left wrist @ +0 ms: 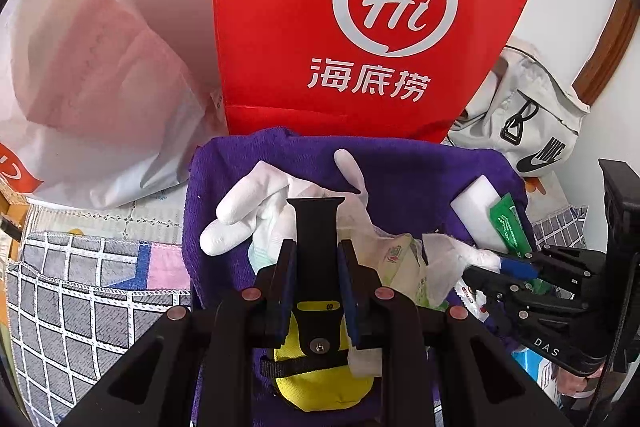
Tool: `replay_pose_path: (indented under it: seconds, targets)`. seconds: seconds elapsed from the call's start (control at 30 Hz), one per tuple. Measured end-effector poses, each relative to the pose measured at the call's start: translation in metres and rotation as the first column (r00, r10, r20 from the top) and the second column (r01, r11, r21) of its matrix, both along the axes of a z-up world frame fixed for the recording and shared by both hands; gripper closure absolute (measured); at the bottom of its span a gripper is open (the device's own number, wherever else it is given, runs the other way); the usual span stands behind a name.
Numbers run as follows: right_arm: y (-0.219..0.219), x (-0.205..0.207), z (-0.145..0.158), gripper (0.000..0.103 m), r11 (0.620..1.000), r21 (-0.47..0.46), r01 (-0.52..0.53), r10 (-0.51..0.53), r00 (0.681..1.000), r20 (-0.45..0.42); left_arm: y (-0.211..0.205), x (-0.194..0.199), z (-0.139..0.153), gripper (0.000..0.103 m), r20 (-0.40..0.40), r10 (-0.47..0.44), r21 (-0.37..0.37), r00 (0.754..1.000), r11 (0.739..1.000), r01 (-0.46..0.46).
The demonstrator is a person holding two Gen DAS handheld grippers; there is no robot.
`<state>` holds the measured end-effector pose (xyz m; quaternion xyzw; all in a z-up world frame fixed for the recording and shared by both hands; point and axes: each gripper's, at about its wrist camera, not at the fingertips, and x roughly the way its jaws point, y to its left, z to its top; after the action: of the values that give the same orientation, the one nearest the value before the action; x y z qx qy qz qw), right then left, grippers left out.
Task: Organize soft objects
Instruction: 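Carry black strap and white cloth onto the purple towel and release both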
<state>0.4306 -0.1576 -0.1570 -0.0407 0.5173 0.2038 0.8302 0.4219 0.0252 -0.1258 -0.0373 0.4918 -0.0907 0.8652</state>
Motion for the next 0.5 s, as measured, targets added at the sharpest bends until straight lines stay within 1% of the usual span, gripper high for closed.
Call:
replay_pose_path:
  seconds: [0.17,0.2,0.27,0.33,0.5]
  targets:
    - [-0.001,0.003,-0.001,0.080,1.000,-0.001,0.005,-0.005,1.000,-0.003,0.000,0.001,-0.002,0.083,-0.007,-0.001,-0.003,1.000,1.000,0.001]
    - [-0.001,0.003,0.000,0.079,1.000,0.001,0.005,-0.005,1.000,-0.001,0.000,0.001,-0.003,0.083,-0.011,-0.003,-0.005,1.000,1.000,0.003]
    - [-0.001,0.002,0.002,0.073,1.000,0.005,0.001,-0.001,1.000,0.003,0.000,0.002,-0.005,0.083,-0.018,-0.004,-0.007,1.000,1.000,0.004]
    - [-0.001,0.000,0.005,0.057,1.000,0.004,-0.004,0.004,1.000,0.012,-0.001,0.002,-0.005,0.083,-0.019,-0.003,-0.004,1.000,1.000,0.003]
    - [0.000,-0.004,0.017,0.053,1.000,0.010,-0.004,0.004,0.999,0.044,0.000,0.003,-0.006,0.083,-0.026,-0.002,-0.006,1.000,1.000,0.002]
